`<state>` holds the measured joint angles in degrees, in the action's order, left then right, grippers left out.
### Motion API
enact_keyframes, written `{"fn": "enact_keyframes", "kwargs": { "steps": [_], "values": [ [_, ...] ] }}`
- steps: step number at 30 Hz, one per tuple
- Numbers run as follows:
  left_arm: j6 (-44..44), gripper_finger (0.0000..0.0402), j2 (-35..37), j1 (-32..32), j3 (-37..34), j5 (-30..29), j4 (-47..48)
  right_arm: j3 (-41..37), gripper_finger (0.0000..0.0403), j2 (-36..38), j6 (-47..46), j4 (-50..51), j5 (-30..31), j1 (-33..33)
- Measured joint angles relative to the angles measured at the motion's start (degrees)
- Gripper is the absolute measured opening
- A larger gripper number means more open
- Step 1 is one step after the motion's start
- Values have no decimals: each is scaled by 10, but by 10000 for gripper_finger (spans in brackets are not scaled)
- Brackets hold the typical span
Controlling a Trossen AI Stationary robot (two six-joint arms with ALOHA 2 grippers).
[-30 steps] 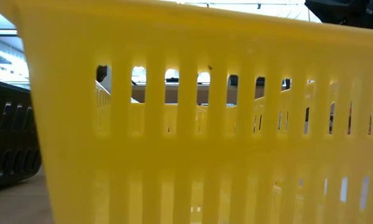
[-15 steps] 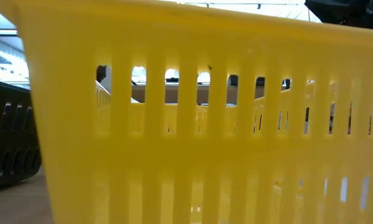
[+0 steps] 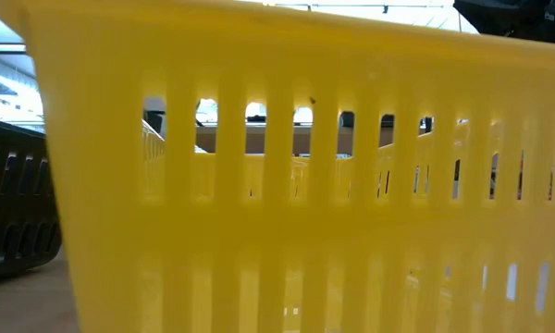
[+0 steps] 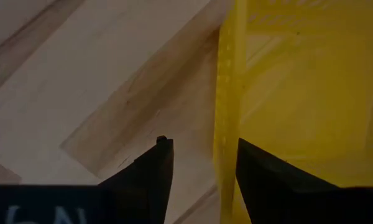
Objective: Stack baskets on shelf by color
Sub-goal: Put the top yellow bin on the shelf
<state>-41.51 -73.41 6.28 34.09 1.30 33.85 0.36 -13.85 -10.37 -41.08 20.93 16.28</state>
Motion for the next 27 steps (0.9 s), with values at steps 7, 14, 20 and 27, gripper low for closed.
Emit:
{"fn": "enact_keyframes", "kwargs": {
  "steps": [7,14,20,27],
  "values": [
    [1,108,-9,0,0,0,-3,0,16,0,0,0,0,0],
    [-18,10,-8,0,0,1,-2,0,16,0,0,0,0,0],
    [-15,6,11,0,20,46,25,0,16,0,0,0,0,0],
    [50,5,12,4,131,34,129,0,16,0,0,0,0,0]
  ]
}}
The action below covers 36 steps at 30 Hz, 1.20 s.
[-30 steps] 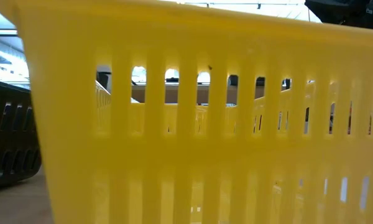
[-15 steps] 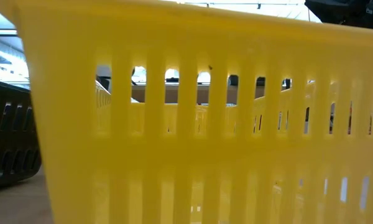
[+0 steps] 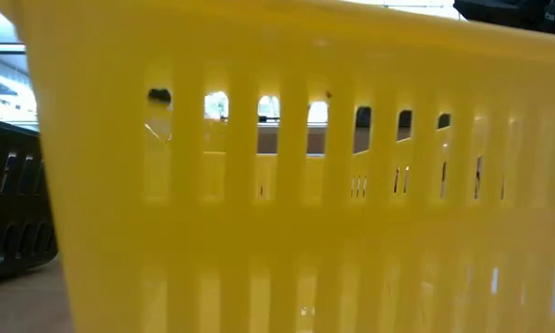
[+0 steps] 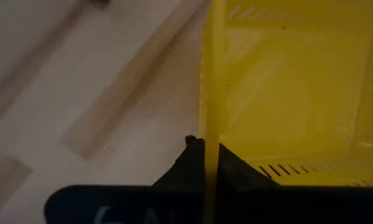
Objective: Stack baskets on shelf by color
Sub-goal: Put the top yellow bin on the shelf
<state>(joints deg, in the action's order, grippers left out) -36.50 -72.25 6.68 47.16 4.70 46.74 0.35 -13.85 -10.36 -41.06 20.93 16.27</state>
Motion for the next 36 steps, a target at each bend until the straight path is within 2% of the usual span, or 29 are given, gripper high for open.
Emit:
{"fn": "enact_keyframes", "kwargs": {
  "steps": [6,12,17,24,28,36],
  "values": [
    [69,4,0,14,132,27,79,0,16,0,0,0,0,0],
    [128,3,-16,41,258,72,83,0,16,0,0,0,0,0],
    [200,3,-69,88,374,53,105,0,16,0,0,0,0,0],
    [326,3,-177,160,518,49,228,0,16,0,0,0,0,0],
    [399,3,-229,186,563,42,273,0,16,0,0,0,0,0],
    [522,3,-281,227,579,-42,299,0,16,0,0,0,0,0]
  ]
}}
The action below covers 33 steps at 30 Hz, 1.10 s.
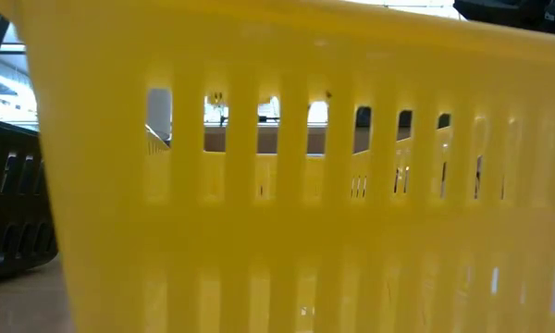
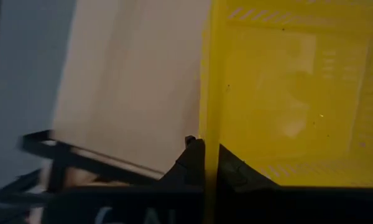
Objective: Stack baskets on shelf by color
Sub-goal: Put the top yellow bin on the shelf
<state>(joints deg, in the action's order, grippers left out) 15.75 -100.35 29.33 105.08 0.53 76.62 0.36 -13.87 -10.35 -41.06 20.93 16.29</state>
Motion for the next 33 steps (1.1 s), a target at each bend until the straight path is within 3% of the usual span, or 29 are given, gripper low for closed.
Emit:
{"fn": "enact_keyframes", "kwargs": {
  "steps": [13,21,26,33],
  "values": [
    [131,4,-6,53,0,-86,-7,0,16,0,0,0,0,0],
    [219,5,-6,59,0,-55,-10,0,16,0,0,0,0,0],
    [264,6,-9,63,-6,-2,-3,0,16,0,0,0,0,0],
    [269,7,-30,69,-6,-7,-12,0,16,0,0,0,0,0]
  ]
}}
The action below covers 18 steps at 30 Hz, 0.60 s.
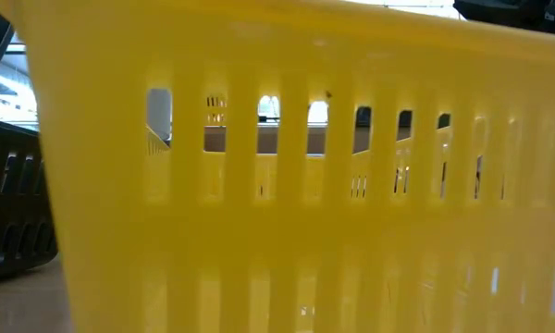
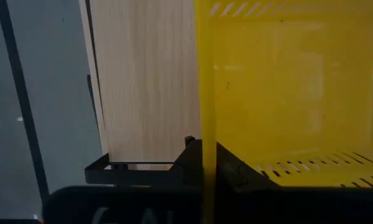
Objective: Stack baskets on shelf by color
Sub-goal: Put the top yellow bin on the shelf
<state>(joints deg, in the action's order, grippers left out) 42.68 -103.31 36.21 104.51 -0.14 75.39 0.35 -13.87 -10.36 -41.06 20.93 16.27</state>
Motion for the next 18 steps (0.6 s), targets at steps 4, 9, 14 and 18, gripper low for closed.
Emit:
{"fn": "enact_keyframes", "kwargs": {
  "steps": [4,9,14,18],
  "values": [
    [0,21,-6,-1,0,-41,-17,0,16,0,0,0,0,0],
    [1,69,-6,0,0,-68,-34,0,16,0,0,0,0,0],
    [-18,133,-6,-1,0,-78,-41,0,16,0,0,0,0,0],
    [-33,167,-6,-9,3,-97,-42,0,16,0,0,0,0,0]
  ]
}}
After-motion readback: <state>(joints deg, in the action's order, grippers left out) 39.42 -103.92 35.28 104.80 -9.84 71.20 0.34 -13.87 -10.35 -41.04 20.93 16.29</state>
